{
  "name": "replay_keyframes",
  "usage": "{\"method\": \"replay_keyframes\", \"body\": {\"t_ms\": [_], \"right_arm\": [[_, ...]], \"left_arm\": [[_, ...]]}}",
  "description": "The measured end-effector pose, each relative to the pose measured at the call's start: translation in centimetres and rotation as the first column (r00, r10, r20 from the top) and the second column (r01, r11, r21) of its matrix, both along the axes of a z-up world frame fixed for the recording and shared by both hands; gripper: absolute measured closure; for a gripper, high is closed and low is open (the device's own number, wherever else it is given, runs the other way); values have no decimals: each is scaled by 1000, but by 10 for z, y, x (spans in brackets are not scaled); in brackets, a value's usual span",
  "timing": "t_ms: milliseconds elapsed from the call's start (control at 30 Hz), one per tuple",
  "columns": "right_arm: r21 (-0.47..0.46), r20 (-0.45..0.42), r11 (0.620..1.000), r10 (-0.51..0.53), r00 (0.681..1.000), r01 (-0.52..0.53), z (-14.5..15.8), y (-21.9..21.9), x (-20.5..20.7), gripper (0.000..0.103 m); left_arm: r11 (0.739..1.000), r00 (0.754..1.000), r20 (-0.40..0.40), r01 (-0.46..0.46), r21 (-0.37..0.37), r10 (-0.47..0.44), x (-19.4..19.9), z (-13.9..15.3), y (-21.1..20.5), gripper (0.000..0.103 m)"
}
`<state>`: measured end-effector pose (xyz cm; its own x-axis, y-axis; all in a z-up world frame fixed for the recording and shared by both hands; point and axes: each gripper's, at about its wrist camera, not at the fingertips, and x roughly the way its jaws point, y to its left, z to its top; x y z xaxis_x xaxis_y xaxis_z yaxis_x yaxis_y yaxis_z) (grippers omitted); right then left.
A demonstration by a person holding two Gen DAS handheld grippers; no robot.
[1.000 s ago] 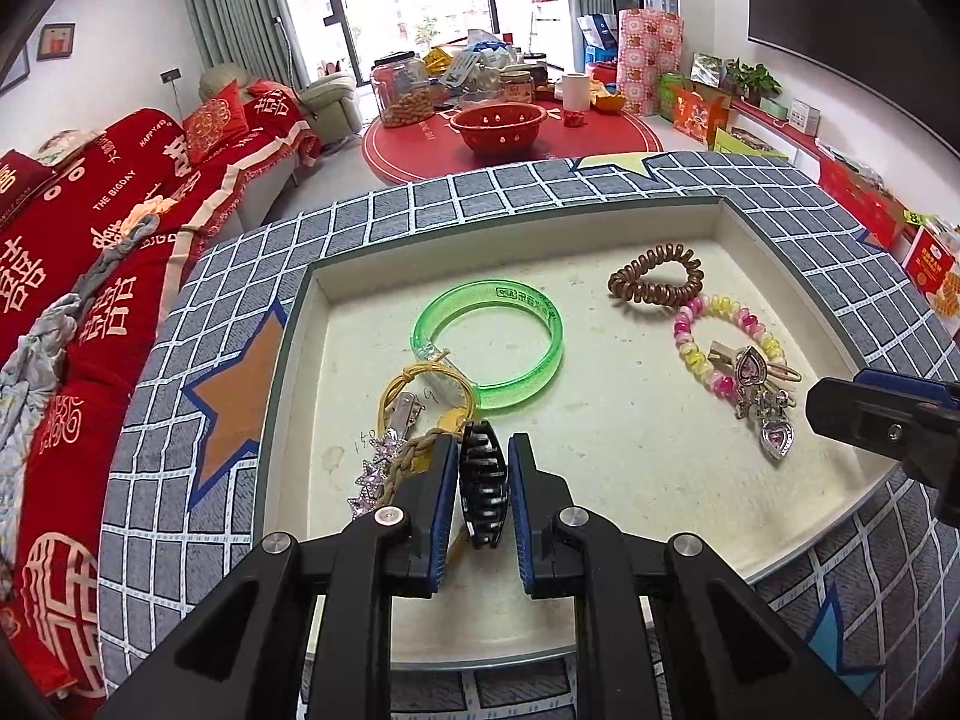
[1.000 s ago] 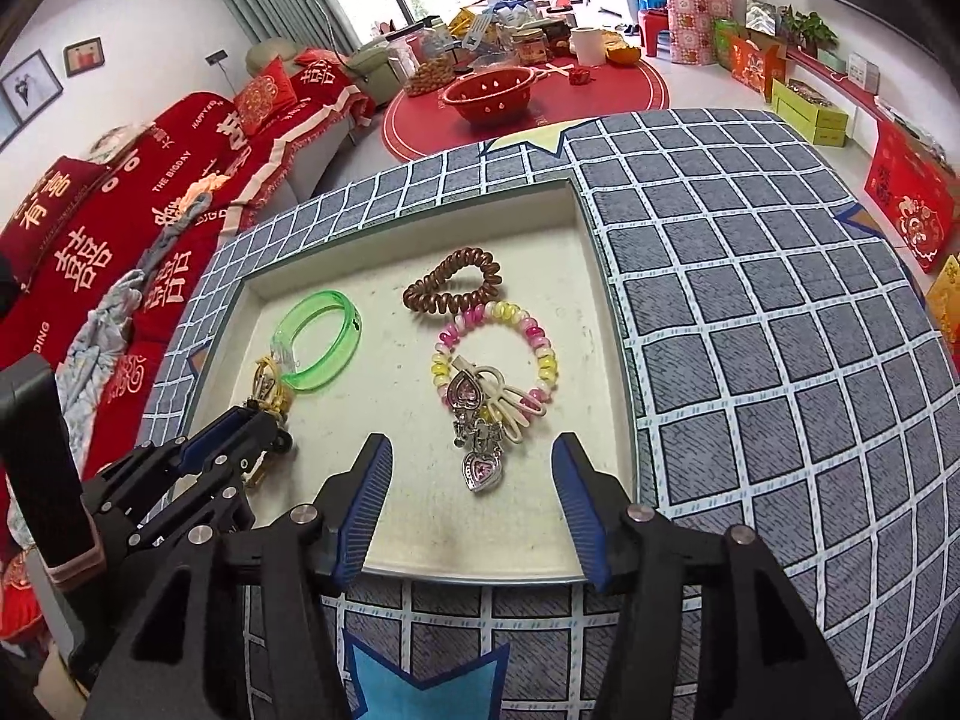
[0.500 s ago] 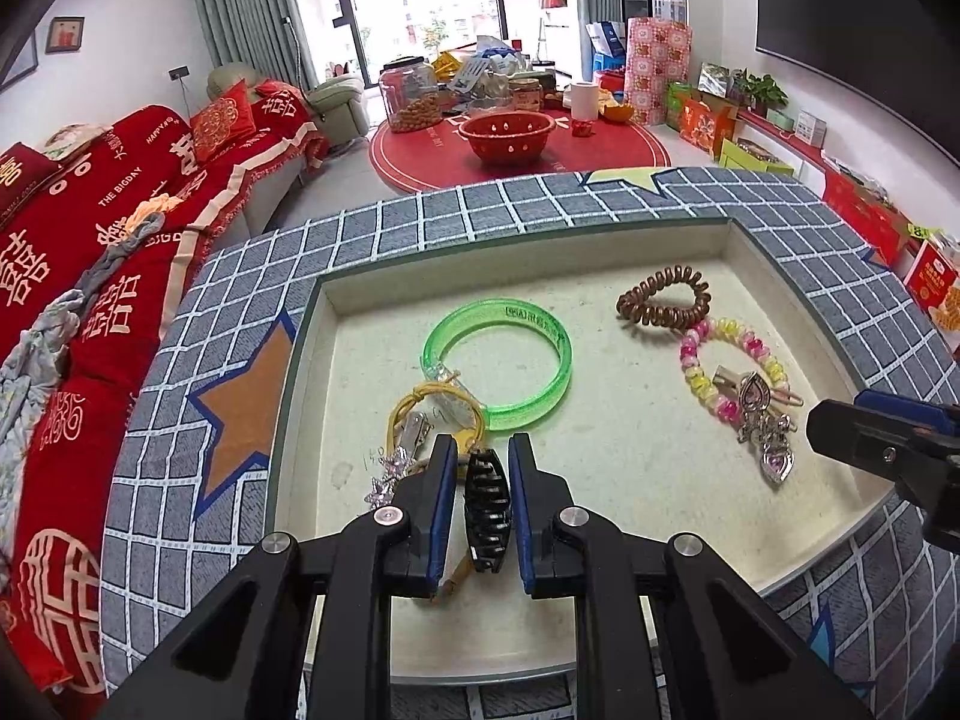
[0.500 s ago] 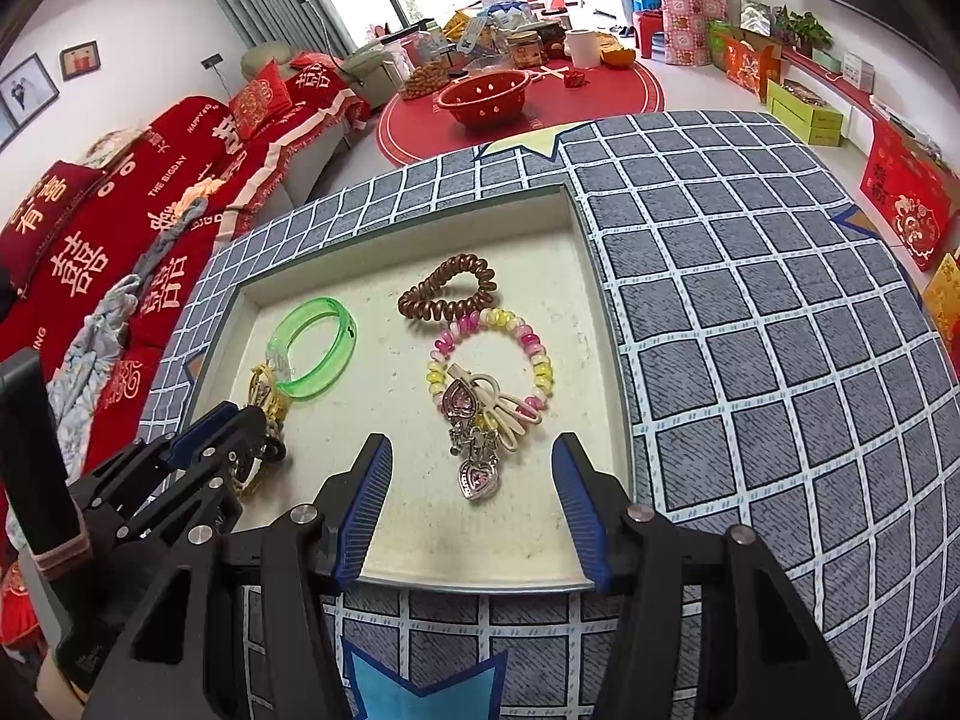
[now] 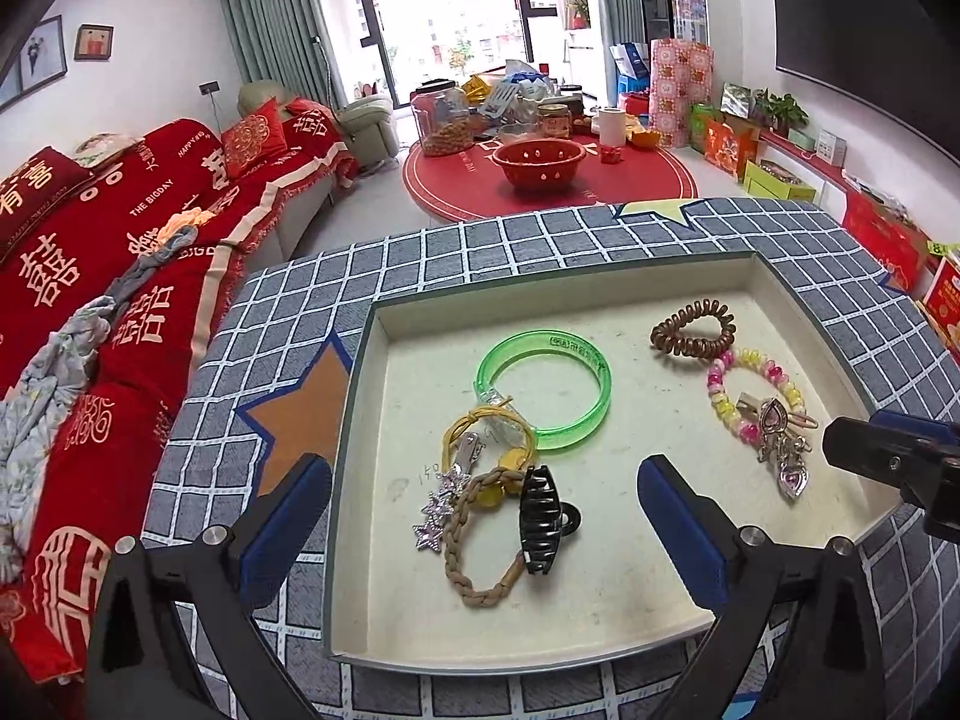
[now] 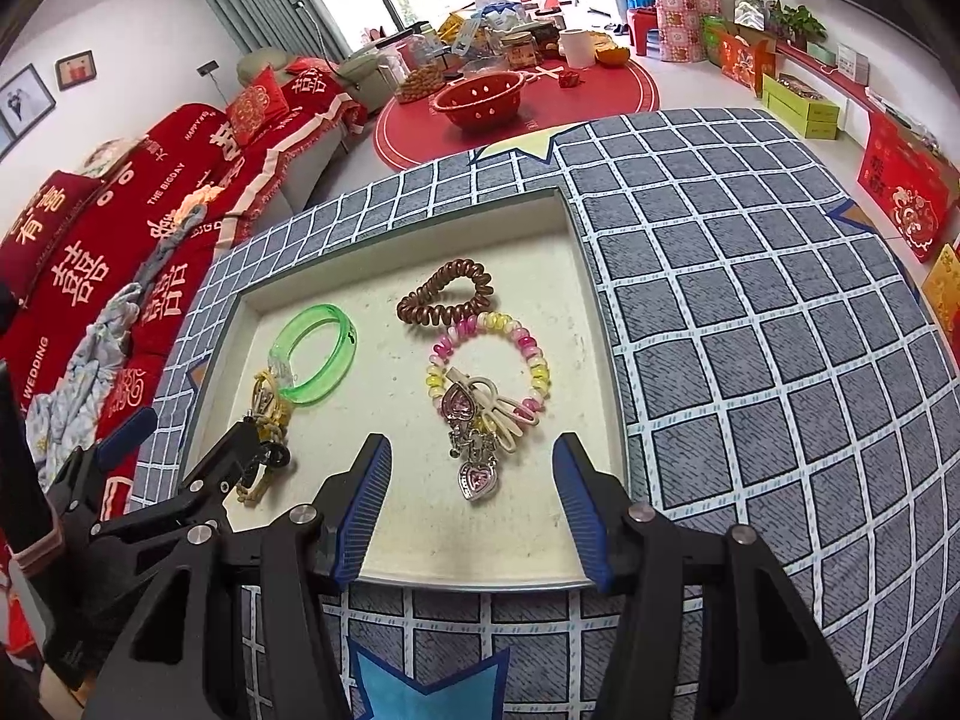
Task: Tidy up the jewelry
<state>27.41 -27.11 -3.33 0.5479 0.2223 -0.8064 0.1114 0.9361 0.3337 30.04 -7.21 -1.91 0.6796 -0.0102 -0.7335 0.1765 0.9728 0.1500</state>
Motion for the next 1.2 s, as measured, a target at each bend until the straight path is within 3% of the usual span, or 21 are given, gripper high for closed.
{"method": "replay_keyframes", "body": {"t_ms": [33,233,300,467,733,1200], "right_arm": [[1,-3,1000,2,1000,-2,0,1,1,19],[-30,10,1000,4,1000,-4,5,6,-1,14],[-37,15,999,11,1000,-10,6,8,-2,0],[-92,50,996,27,998,-22,12,16,-9,0],[-135,12,990,47,999,-45,11,24,-18,0],[-199,121,980,18,992,6,22,39,-80,0]], "left_arm": [[1000,1000,-1,-1,0,1,-1,1,0,0],[1000,1000,-21,-15,-6,15,-4,0,7,0],[1000,999,-28,-20,-8,20,-5,-1,10,0],[1000,999,-34,-21,1,21,-10,-4,11,0],[1000,999,-31,-16,0,16,-23,-1,17,0],[998,1000,3,-21,-58,21,-93,5,28,0]]}}
